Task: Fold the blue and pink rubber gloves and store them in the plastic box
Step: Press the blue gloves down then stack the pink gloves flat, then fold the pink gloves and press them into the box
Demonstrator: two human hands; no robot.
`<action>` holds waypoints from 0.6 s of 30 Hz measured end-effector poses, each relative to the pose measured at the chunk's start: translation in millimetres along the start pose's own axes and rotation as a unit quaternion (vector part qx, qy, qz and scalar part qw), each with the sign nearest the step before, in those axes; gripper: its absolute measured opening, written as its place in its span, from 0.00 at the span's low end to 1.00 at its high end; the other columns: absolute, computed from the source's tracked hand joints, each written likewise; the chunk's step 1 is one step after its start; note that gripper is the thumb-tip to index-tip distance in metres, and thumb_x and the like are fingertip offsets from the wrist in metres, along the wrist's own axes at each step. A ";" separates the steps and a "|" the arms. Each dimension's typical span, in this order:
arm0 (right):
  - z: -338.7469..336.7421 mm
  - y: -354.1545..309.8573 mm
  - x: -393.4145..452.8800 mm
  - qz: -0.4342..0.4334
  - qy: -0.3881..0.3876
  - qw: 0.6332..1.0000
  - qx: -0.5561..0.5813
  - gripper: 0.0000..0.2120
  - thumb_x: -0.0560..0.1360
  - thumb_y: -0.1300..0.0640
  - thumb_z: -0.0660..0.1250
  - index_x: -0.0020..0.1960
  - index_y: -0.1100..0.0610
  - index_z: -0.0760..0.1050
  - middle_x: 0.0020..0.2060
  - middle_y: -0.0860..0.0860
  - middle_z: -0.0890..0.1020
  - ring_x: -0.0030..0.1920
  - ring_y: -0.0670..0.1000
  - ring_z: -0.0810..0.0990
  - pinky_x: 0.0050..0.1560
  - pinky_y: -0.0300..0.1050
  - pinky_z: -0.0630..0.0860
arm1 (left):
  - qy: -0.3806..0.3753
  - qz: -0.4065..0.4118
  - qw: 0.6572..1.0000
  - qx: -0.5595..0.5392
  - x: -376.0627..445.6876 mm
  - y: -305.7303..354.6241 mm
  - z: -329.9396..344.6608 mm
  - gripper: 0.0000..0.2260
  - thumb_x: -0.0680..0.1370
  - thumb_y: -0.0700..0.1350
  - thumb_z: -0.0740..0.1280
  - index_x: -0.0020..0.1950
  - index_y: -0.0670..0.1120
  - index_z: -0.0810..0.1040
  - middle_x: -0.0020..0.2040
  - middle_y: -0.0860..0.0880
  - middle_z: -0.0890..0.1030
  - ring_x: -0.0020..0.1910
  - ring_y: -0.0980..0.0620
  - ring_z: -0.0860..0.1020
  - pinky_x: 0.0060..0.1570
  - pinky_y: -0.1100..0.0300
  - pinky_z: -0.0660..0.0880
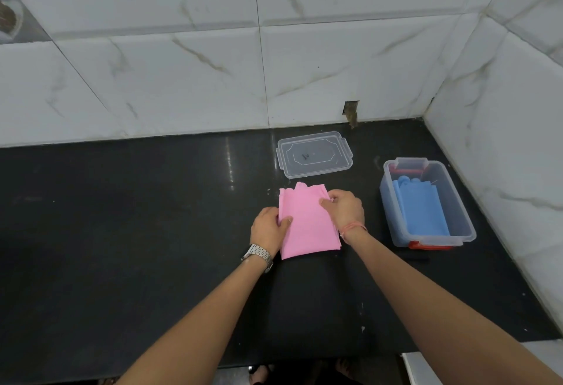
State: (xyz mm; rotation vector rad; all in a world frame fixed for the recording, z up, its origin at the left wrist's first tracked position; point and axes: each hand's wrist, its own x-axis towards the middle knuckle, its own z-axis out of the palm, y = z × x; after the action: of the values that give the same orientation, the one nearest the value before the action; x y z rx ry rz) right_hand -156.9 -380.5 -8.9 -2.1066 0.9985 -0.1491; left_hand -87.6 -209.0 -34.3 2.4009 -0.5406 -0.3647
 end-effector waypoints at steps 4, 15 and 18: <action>10.8 5.0 0.4 0.054 -0.006 0.998 0.006 0.13 0.74 0.53 0.69 0.55 0.57 0.74 0.53 0.54 0.76 0.48 0.54 0.76 0.48 0.46 0.72 | 0.006 -0.044 0.999 -0.006 4.2 6.6 -1.0 0.10 0.73 0.49 0.70 0.40 0.47 0.71 0.42 0.50 0.74 0.40 0.50 0.71 0.38 0.58 0.64; 18.3 8.3 -9.6 0.212 -0.135 0.938 0.239 0.24 0.62 0.52 0.79 0.53 0.61 0.77 0.48 0.56 0.83 0.49 0.56 0.82 0.54 0.55 0.79 | -0.026 -0.069 0.994 -0.079 1.4 3.0 -0.5 0.08 0.73 0.44 0.70 0.44 0.46 0.72 0.38 0.53 0.74 0.38 0.51 0.74 0.37 0.58 0.71; 21.3 14.0 -17.7 0.181 -0.139 0.943 0.244 0.21 0.61 0.53 0.79 0.51 0.58 0.79 0.47 0.55 0.84 0.48 0.55 0.82 0.54 0.56 0.80 | -0.032 -0.068 0.992 -0.106 -3.2 -1.1 2.1 0.10 0.73 0.45 0.71 0.47 0.46 0.70 0.41 0.51 0.75 0.40 0.51 0.75 0.40 0.57 0.74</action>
State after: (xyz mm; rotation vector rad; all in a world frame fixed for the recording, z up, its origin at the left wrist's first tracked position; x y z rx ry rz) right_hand -168.8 -360.7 -29.5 -1.4231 1.0323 0.0793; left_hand -91.0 -207.8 -36.2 2.2321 -0.3477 -0.5323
